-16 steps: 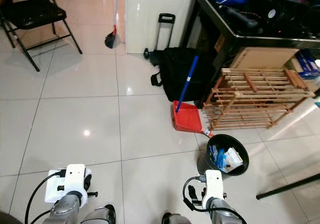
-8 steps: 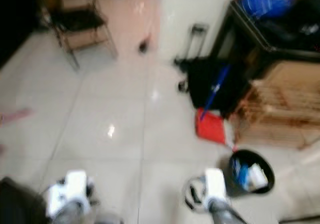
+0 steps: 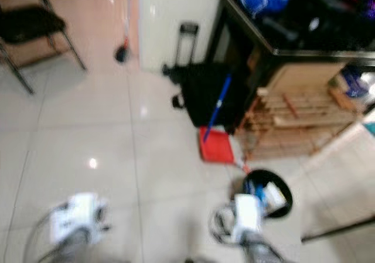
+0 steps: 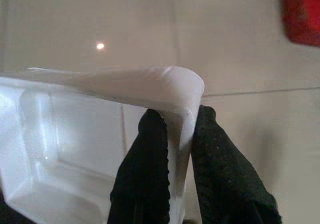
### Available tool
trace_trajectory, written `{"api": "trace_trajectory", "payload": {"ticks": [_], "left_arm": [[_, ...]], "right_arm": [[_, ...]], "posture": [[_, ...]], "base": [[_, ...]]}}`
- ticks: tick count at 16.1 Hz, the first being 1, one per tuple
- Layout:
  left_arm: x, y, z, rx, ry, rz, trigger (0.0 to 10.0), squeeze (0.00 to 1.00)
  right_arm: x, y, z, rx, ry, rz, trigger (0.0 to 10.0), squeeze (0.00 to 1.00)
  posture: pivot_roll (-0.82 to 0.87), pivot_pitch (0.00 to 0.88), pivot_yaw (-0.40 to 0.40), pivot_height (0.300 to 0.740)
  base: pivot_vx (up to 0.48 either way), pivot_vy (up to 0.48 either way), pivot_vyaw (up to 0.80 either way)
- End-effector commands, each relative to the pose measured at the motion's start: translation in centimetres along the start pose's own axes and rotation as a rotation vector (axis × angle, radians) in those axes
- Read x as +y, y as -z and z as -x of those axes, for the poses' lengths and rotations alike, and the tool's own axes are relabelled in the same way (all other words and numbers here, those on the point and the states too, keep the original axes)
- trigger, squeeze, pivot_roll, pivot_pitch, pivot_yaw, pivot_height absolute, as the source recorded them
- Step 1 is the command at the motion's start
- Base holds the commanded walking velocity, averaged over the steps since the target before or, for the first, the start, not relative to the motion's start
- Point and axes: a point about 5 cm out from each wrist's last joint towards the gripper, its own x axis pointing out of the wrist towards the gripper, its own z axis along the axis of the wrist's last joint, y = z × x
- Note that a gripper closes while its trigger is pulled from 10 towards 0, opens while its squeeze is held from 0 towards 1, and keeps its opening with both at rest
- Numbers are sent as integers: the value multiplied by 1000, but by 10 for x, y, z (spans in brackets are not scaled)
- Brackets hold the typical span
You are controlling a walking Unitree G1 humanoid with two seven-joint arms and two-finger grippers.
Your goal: Picking trash to rubbish bin
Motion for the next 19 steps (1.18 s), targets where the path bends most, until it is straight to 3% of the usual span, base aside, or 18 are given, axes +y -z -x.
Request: {"api": "trace_trajectory", "payload": {"ticks": [1, 8, 12, 17, 19], "left_arm": [[-21, 0, 0, -8, 56, 8, 10000, 0], [-24, -4, -2, -11, 67, 11, 10000, 0], [-26, 5, 1, 20, 106, -89, 10000, 0], [-28, 8, 2, 34, 110, -99, 10000, 0], [-27, 10, 1, 51, 103, -113, 10000, 0]], "right_arm": [[-21, 2, 5, 16, 58, 3, 10000, 0], [-20, 4, 5, 30, 67, -1, 10000, 0], [-17, 7, 6, 31, 68, -2, 10000, 0], [-15, 9, 6, 27, 64, 0, 10000, 0], [-13, 7, 5, 21, 54, 10, 10000, 0]], "posture": [[-30, 137, -149, 740], [-26, 143, -137, 740], [-27, 158, -131, 740], [-23, 146, -129, 740], [-20, 137, -128, 740]], "base": [[0, 0, -631], [0, 0, -725], [0, 0, -738], [0, 0, -733], [0, 0, 0]]}}
